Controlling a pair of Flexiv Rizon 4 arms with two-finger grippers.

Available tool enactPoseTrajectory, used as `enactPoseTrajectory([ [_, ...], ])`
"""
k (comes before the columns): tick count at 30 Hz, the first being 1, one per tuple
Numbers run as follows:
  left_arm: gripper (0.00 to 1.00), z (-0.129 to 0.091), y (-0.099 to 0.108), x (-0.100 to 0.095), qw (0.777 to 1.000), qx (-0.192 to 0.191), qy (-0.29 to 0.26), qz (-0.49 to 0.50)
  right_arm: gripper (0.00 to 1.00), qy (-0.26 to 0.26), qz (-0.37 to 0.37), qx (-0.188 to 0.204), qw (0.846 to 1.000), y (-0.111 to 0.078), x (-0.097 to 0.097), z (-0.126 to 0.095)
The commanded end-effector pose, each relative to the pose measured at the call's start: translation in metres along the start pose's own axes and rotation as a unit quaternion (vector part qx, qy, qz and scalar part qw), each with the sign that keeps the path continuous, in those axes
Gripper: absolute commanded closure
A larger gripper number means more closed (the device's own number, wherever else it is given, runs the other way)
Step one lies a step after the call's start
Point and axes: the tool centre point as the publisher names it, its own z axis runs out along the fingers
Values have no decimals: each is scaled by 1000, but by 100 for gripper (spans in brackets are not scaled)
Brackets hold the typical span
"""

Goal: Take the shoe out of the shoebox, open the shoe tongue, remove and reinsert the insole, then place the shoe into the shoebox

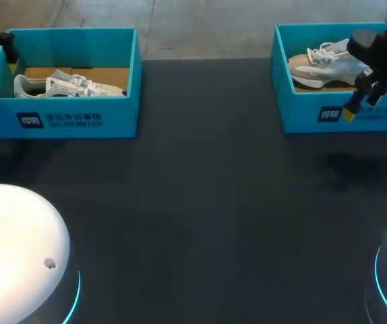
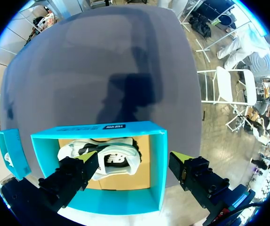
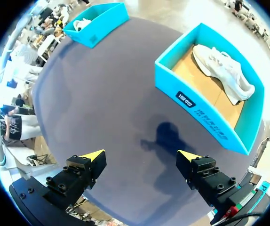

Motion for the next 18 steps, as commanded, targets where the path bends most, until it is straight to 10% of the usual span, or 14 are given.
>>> enactPoseTrajectory([
  [1,0,0,-1,0,1000,-1,1,0,0,-1,0,-1,1000,-2,1,0],
  [18,0,0,-1,0,1000,-1,1,0,0,-127,184,56,973,27,-132,3],
])
